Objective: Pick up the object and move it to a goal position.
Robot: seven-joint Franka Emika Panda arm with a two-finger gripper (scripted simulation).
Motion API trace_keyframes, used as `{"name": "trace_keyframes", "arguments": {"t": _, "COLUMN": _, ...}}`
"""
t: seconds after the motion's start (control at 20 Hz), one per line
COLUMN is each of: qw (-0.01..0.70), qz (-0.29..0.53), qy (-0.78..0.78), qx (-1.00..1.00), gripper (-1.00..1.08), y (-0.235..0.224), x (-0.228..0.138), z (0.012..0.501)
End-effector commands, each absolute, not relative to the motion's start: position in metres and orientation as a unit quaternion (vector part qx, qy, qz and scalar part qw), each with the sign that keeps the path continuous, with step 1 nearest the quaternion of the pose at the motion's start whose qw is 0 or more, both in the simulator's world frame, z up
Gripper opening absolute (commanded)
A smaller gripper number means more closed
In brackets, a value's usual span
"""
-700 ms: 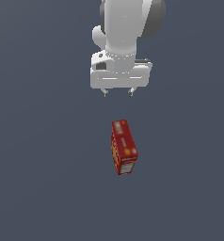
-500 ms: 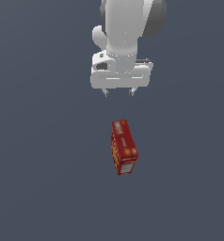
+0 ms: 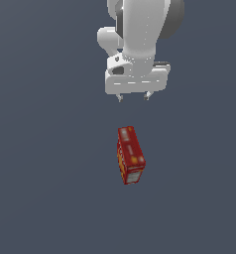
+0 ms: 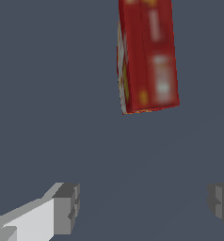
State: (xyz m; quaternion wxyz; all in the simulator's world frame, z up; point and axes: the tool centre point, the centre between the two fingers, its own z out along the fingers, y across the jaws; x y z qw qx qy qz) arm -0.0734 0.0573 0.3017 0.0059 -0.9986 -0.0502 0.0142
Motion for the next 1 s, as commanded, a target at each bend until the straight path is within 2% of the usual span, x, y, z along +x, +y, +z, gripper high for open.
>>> {"name": "trace_keyframes", "arguments": {"t": 0.0, "qw": 0.006, "qz": 0.014, "qy": -0.05, "qx": -0.999, "gripper": 1.0, "y": 0.056, "x": -0.072, "z": 0.301}}
{"name": "trace_keyframes", "arguments": {"t": 0.45, "qw": 0.005, "qz": 0.011, "qy": -0.061, "qx": -0.998, "gripper": 1.0, "y": 0.055, "x": -0.042, "z": 0.295}}
{"name": "trace_keyframes", "arguments": {"t": 0.95, "qw": 0.003, "qz": 0.005, "qy": -0.085, "qx": -0.996, "gripper": 1.0, "y": 0.049, "x": 0.022, "z": 0.27}}
